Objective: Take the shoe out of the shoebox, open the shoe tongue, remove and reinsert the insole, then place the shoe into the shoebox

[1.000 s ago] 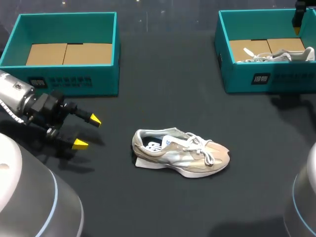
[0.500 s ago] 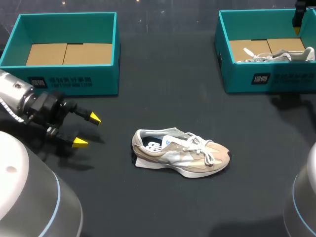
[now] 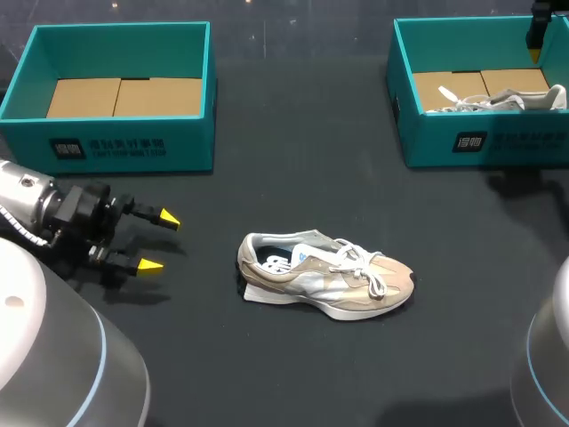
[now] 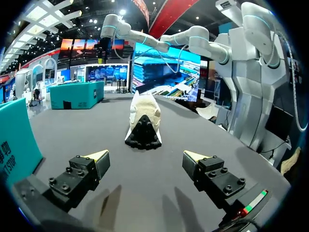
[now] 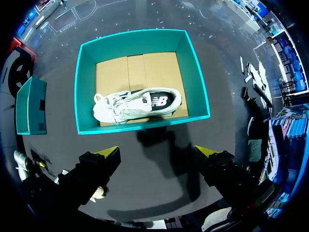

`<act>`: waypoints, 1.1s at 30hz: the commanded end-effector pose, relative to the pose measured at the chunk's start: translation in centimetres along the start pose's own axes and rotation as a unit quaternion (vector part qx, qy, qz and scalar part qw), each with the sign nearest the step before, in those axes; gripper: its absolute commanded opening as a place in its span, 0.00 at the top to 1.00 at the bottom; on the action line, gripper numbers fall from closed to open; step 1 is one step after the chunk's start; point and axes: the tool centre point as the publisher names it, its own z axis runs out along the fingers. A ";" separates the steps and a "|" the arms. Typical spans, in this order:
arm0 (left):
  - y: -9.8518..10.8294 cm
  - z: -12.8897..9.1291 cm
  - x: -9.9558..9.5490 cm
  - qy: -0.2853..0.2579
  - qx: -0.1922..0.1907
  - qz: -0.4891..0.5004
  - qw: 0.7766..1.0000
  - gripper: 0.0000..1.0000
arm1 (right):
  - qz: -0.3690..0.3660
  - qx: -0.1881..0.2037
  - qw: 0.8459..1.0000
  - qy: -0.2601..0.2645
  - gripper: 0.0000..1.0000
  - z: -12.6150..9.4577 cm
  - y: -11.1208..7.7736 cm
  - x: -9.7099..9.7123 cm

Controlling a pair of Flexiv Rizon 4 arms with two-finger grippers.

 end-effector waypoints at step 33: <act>-0.6 5.1 -0.1 -0.039 0.008 0.026 0.999 0.00 | 0.000 0.000 1.000 -0.001 0.00 0.0 0.0 0.0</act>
